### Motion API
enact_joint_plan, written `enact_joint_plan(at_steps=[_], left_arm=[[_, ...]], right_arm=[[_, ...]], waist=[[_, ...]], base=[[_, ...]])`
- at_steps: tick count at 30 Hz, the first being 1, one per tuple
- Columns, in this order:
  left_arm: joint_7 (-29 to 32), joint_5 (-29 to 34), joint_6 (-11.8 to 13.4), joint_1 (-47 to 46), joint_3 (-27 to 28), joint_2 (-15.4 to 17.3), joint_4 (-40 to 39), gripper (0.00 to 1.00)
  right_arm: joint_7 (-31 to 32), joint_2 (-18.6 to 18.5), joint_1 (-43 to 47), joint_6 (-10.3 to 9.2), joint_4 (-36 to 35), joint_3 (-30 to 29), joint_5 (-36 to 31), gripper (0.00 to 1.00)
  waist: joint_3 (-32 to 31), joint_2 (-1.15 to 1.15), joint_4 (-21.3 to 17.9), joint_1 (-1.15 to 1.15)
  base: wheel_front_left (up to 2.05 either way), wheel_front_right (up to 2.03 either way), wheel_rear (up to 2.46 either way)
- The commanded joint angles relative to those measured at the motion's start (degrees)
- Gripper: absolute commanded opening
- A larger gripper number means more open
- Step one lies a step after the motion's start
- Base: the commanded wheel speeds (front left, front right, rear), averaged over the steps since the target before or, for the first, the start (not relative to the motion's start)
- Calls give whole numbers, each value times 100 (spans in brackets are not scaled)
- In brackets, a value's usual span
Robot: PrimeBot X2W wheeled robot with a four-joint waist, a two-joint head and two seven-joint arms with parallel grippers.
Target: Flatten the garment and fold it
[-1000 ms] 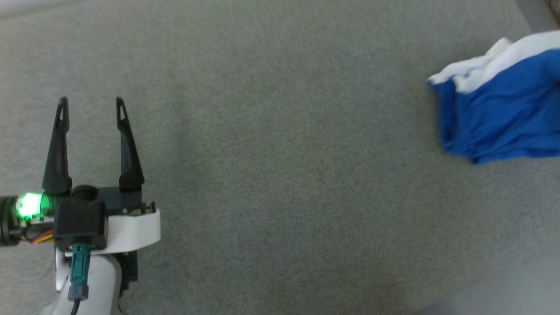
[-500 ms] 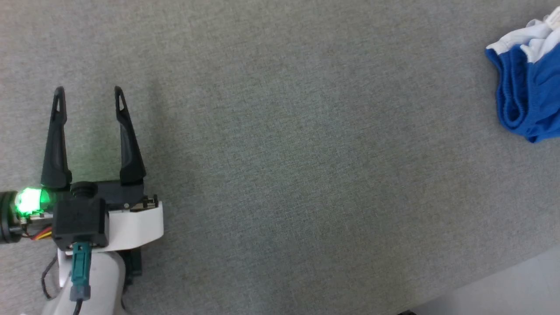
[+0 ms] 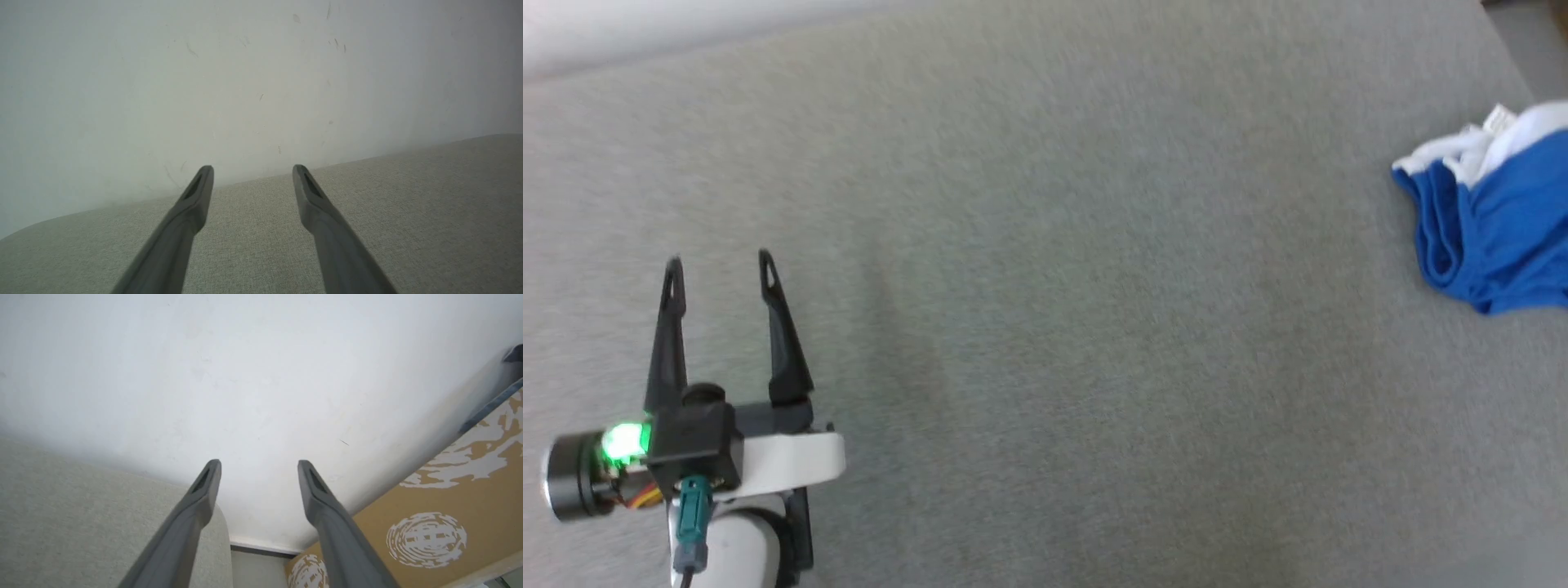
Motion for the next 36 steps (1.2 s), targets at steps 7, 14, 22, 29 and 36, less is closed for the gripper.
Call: enact_joint_plan(at_steps=[7,14,22,29,36], left_arm=[[-27,-146,-116,415,228,-168,256,100],[-27,-133,-313,640,274,-270,425,100],[-27,18,-539,828,167,-410,614,100],[-27,32,-662,942,153,-477,673,100],[4,-38,-749,876,201,-528,676,0]], right_arm=[[-309,1362,1401,-12,-1598,-1180,-429,100],[-311,2421,2981,-12,-2992,-1677,-677,100],[-312,3195,4869,-12,-3479,-1890,-649,100],[-312,3458,5640,-12,-3799,-2023,-693,100],[-283,3548,5946,-1,-4025,-2054,-806,0]], waist=[[-1172,0,883,2],[-1491,0,1124,2],[-1855,0,1291,2],[-1985,0,1270,2],[-2009,0,1234,2]], base=[[0,0,0],[0,0,0],[0,0,0],[0,0,0],[0,0,0]])
